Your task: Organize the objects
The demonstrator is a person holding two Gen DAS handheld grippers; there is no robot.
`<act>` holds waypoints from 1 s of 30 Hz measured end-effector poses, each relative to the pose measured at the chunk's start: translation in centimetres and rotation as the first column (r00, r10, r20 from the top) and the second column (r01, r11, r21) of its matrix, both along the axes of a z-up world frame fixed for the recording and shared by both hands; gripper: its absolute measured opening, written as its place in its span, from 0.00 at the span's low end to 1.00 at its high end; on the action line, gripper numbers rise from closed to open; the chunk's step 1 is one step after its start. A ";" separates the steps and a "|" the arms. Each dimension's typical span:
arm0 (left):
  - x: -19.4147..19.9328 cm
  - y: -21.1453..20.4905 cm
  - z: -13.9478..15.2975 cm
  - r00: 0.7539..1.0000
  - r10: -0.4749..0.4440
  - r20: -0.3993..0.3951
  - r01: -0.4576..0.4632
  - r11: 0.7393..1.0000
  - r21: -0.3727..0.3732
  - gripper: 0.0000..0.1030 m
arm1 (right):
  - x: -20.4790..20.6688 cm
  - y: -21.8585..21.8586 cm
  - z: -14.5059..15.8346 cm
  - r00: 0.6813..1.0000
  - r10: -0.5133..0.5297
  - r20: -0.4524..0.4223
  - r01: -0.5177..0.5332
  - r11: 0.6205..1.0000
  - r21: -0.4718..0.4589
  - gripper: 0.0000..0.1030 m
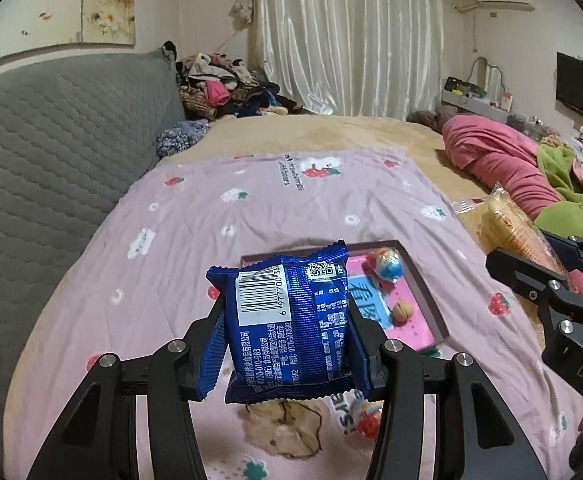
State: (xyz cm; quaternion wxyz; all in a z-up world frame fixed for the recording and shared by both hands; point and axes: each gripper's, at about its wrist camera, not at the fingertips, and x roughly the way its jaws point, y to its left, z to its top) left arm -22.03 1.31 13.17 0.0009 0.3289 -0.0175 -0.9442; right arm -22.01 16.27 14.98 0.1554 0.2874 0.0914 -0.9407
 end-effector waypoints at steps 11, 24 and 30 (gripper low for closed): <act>-3.2 -1.9 0.3 0.999 0.030 -0.020 -0.029 1.000 0.012 0.52 | -2.8 -0.2 0.2 1.000 -0.007 -0.024 0.007 1.000 -0.002 0.37; -5.8 -2.2 -2.3 1.000 0.027 0.008 -0.027 1.000 0.000 0.52 | -5.3 0.2 -0.3 0.999 -0.024 -0.029 0.023 1.000 -0.004 0.37; -7.1 -2.1 -3.5 1.000 0.020 0.010 -0.020 1.000 0.012 0.52 | -6.8 0.0 -1.8 1.000 -0.024 -0.018 0.024 1.000 -0.011 0.37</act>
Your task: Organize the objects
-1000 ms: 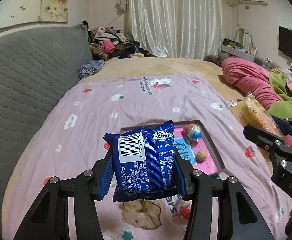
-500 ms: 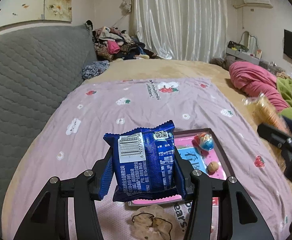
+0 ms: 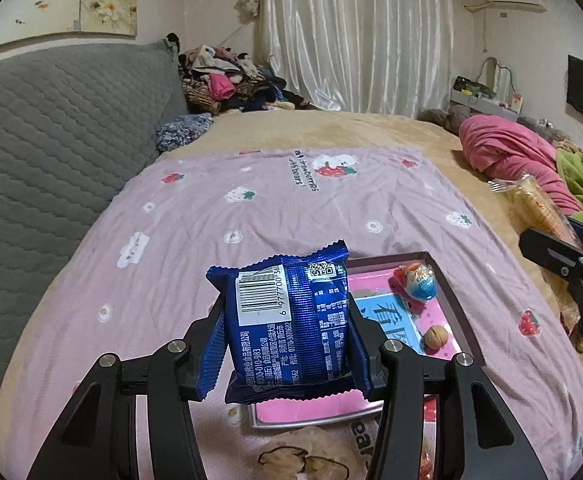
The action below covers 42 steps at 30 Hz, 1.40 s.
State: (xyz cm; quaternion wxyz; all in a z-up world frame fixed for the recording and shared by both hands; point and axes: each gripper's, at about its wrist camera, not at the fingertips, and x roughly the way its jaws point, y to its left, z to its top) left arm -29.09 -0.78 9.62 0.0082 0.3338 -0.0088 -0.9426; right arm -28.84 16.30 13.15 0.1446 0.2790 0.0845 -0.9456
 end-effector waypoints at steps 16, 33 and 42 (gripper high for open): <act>-2.7 0.8 -7.9 0.997 0.006 0.077 -0.004 1.000 -0.023 0.52 | -3.1 0.7 -6.6 0.997 -0.027 0.066 0.028 1.000 -0.010 0.37; -3.7 0.1 -13.7 0.995 0.012 0.100 -0.011 1.000 -0.014 0.52 | -4.5 2.2 -11.7 0.994 -0.066 0.091 0.068 0.997 -0.023 0.37; -4.3 0.4 -15.2 0.993 -0.006 0.116 0.010 0.999 -0.031 0.52 | -5.4 1.8 -14.1 0.995 -0.062 0.084 0.063 0.998 -0.010 0.37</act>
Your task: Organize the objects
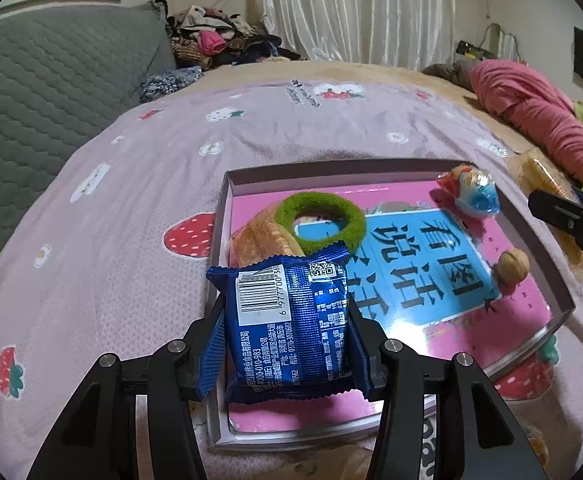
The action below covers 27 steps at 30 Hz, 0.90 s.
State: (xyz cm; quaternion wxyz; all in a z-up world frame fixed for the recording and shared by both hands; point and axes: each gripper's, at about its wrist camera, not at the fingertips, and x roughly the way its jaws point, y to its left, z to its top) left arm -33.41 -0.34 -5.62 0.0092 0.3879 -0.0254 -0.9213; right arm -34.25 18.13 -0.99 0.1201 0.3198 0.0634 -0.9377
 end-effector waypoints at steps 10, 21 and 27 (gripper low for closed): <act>-0.3 -0.1 -0.8 0.999 0.001 0.046 -0.002 1.000 0.023 0.52 | -1.6 0.7 -2.4 0.999 -0.014 0.048 0.014 1.000 0.019 0.37; -0.4 -0.8 -1.3 0.996 0.007 0.085 -0.010 0.999 0.038 0.52 | -3.0 1.0 -5.0 0.994 -0.025 0.106 0.025 1.000 0.001 0.39; -0.5 -0.6 -1.6 0.995 0.012 0.094 -0.015 1.000 0.025 0.52 | -2.9 0.9 -5.1 0.994 -0.025 0.109 0.025 1.000 0.007 0.39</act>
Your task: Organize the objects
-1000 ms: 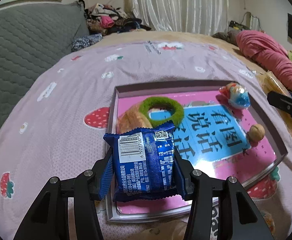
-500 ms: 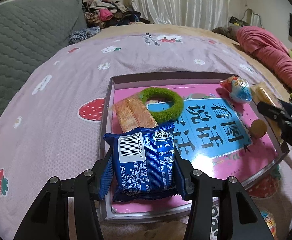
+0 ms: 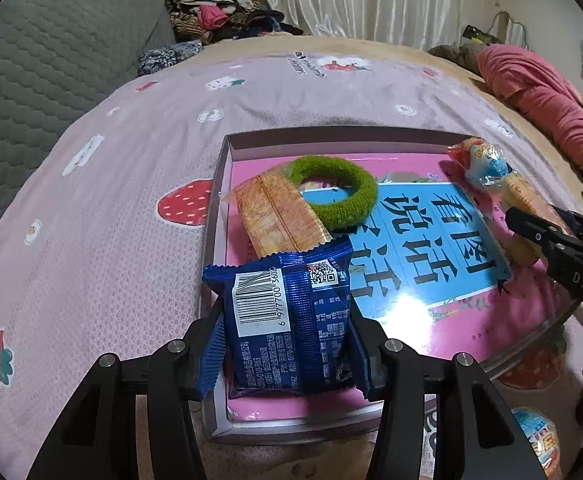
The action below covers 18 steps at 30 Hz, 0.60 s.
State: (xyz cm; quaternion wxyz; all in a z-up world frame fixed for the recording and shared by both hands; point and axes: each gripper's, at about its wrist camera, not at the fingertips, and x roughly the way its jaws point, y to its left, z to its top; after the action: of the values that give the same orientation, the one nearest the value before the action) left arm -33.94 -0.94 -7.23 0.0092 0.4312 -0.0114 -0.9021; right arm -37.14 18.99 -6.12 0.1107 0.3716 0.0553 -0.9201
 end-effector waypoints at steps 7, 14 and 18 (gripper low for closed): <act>0.1 0.3 -0.1 1.000 0.000 0.009 0.000 1.000 -0.003 0.53 | -0.2 0.0 -0.1 1.000 0.000 0.011 0.000 1.000 -0.002 0.40; 0.1 0.0 0.0 1.000 0.011 0.008 -0.011 1.000 -0.011 0.53 | -0.2 -0.3 -0.3 1.000 0.000 0.014 0.000 1.000 0.017 0.44; 0.0 0.1 -0.1 1.000 0.009 0.011 -0.009 1.000 -0.026 0.54 | -0.2 -0.4 -0.3 1.000 0.000 0.017 0.000 1.000 0.018 0.48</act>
State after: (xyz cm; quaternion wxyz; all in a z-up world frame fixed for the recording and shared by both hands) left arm -33.93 -0.89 -7.28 0.0187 0.4363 -0.0210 -0.8994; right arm -37.38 18.62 -6.44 0.1077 0.3803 0.0627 -0.9164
